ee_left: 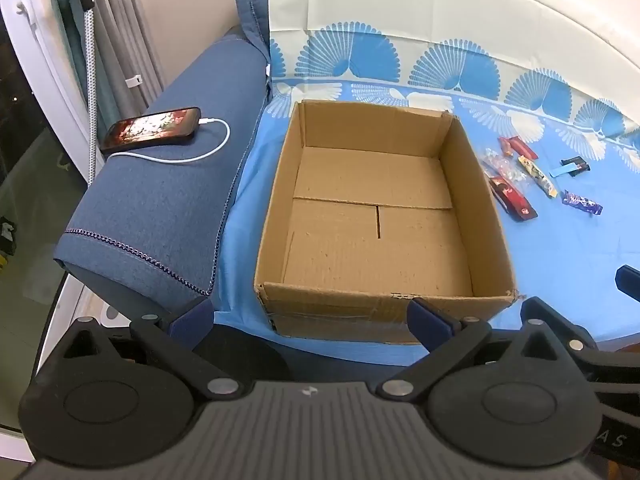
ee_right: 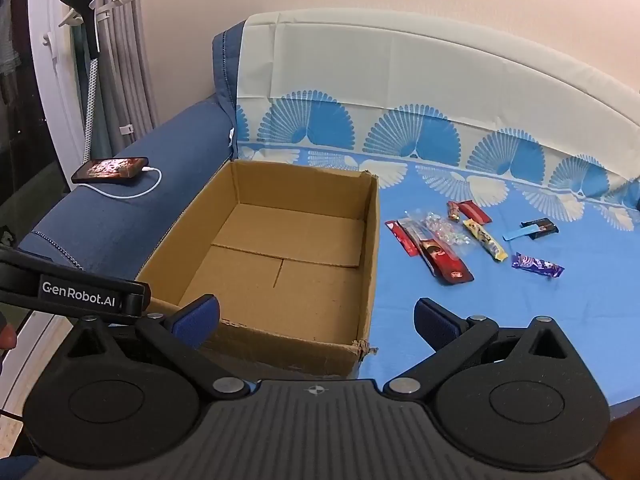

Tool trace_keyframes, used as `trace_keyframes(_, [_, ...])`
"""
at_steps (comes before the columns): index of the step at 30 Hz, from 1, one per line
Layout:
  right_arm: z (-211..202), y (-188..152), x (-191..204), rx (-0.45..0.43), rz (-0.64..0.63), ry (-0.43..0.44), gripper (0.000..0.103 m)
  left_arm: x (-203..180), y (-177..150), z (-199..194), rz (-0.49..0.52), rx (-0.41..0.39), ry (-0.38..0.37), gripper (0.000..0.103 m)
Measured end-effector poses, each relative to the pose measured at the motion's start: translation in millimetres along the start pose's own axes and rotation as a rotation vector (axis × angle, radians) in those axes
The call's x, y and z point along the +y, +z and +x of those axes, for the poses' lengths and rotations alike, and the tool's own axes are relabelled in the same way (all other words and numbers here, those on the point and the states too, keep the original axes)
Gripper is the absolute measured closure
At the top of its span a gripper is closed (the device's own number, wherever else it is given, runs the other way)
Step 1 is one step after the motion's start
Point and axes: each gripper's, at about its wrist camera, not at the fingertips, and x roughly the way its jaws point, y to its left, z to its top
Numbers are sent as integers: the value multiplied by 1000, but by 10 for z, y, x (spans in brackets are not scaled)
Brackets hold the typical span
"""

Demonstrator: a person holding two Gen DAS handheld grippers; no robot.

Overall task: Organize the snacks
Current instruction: 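Move both tools from the box toward the scattered snacks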

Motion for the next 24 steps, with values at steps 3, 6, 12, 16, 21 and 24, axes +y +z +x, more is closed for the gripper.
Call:
trace_keyframes(3, [2,-4,0,1,-1,2,0,-1,-4,0,2,-1,2,0])
trace_keyframes(6, [11,-6,-7,4,-1,4,0,3,-6,8,3,2,2,0])
trace_keyframes(12, [23,-14,-9,-1,-4,0,0,-1,2,27,6,7,5,0])
trace_keyframes(16, [-23,-18,-25,0,-5,0,0,-11,-6,30,6,6,5,0])
trace_keyframes(21, [47,-3,-11,8,-2,0,0,-17,-11,69,11,15,6,0])
trace_keyframes(24, [79,3,-20,16,0,-2,0,-21,-8,105,14,21,9,0])
